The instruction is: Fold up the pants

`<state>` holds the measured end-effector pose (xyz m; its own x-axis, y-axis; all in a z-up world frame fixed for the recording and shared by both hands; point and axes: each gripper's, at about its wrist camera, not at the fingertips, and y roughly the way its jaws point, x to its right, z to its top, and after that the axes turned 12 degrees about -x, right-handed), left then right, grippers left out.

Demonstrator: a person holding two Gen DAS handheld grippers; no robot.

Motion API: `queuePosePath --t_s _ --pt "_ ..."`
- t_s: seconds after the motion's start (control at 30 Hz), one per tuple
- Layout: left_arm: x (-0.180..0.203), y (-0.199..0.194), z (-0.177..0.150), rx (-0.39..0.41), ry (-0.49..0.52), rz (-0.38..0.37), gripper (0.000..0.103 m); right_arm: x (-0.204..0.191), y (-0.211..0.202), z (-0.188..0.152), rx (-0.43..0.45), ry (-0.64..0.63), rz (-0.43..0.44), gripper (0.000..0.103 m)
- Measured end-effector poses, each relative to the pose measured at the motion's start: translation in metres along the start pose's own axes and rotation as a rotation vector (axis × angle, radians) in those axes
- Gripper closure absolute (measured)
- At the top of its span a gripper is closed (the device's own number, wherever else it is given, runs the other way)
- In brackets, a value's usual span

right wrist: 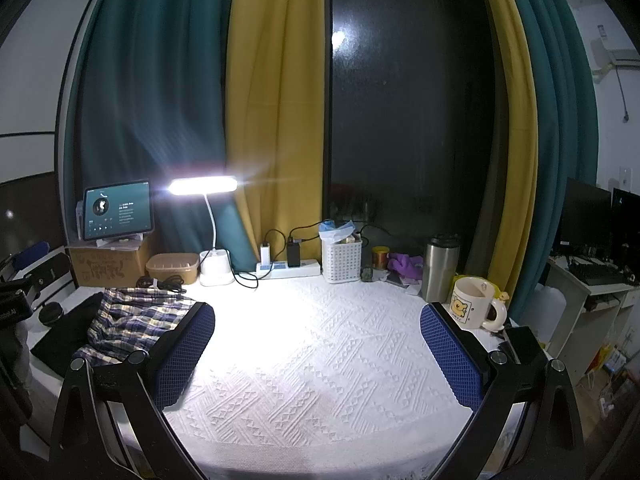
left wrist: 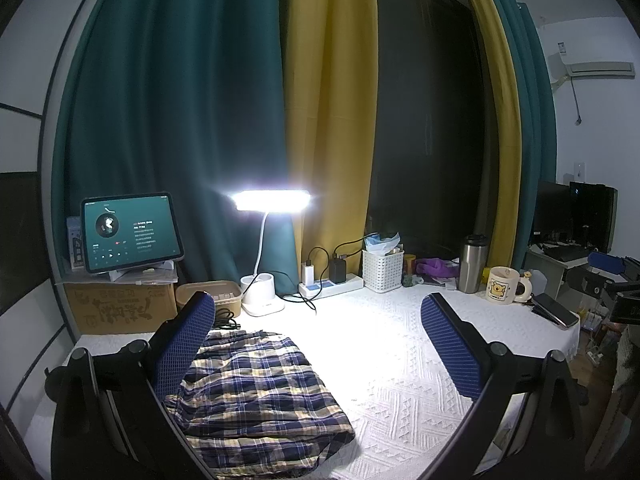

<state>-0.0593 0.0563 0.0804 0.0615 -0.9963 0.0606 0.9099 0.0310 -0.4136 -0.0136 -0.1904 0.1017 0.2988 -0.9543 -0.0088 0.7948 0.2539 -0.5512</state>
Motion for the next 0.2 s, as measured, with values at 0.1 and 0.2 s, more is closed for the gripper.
queuePosePath --t_s 0.1,0.2 --pt "0.0000 -0.0001 -0.0003 0.000 0.003 -0.003 0.001 -0.0007 -0.0002 -0.0002 -0.001 0.001 -0.001 0.000" --pt "0.0004 -0.0015 -0.0005 0.003 0.014 -0.003 0.001 -0.0013 -0.0001 -0.0010 -0.002 0.002 -0.001 0.000"
